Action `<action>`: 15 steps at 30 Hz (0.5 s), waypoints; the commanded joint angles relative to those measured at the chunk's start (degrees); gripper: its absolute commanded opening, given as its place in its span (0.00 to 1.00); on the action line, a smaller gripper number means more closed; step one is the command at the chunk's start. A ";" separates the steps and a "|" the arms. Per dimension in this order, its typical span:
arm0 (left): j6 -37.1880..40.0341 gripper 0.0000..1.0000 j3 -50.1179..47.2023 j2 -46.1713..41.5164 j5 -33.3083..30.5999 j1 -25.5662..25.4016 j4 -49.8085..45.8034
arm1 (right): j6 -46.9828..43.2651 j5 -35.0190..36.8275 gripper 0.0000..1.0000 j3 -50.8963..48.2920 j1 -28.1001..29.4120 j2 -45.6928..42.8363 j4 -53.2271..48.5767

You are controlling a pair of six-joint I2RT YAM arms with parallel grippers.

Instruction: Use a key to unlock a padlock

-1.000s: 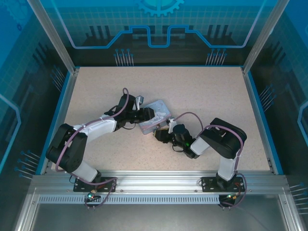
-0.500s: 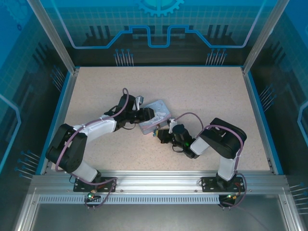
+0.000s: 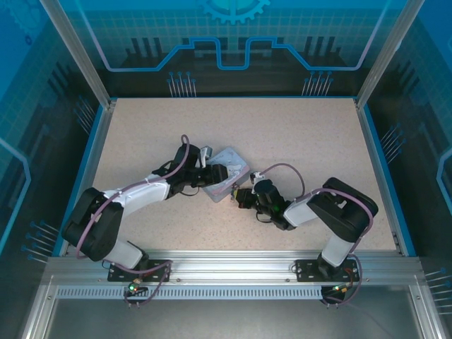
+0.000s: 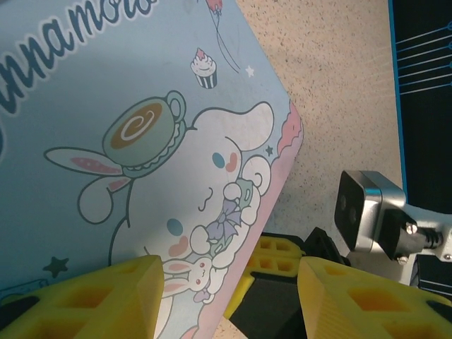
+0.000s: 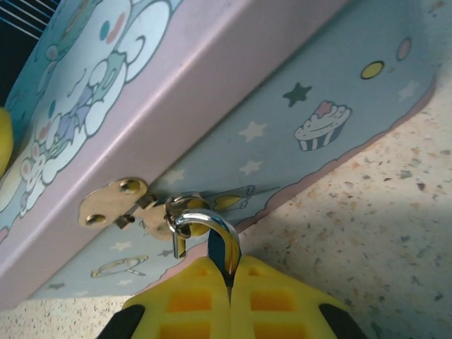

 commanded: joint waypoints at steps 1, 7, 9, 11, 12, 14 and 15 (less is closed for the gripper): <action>-0.85 0.54 -2.46 -0.22 -2.11 -0.60 -5.44 | 4.31 5.12 0.04 1.49 -1.87 -0.26 -16.20; -1.19 0.55 -2.99 0.22 -2.89 -2.15 -4.81 | 8.24 9.24 0.04 7.27 -2.15 -1.35 -33.06; -1.28 0.55 -3.23 0.76 -3.01 -2.39 -4.40 | 8.22 9.34 0.05 7.15 -2.33 -1.49 -32.43; -1.36 0.55 -3.58 1.18 -3.06 -2.39 -4.01 | 7.27 9.01 0.05 6.53 -2.57 -2.08 -30.49; -1.36 0.55 -3.81 1.37 -3.21 -2.41 -3.90 | 6.66 8.76 0.04 6.40 -2.82 -2.46 -29.96; -1.10 0.55 -4.20 1.62 -3.83 -2.43 -3.99 | 5.84 8.76 0.04 6.19 -3.52 -3.69 -29.89; -0.94 0.55 -4.38 1.77 -4.01 -2.40 -4.01 | 5.77 8.89 0.04 6.33 -4.05 -4.28 -30.09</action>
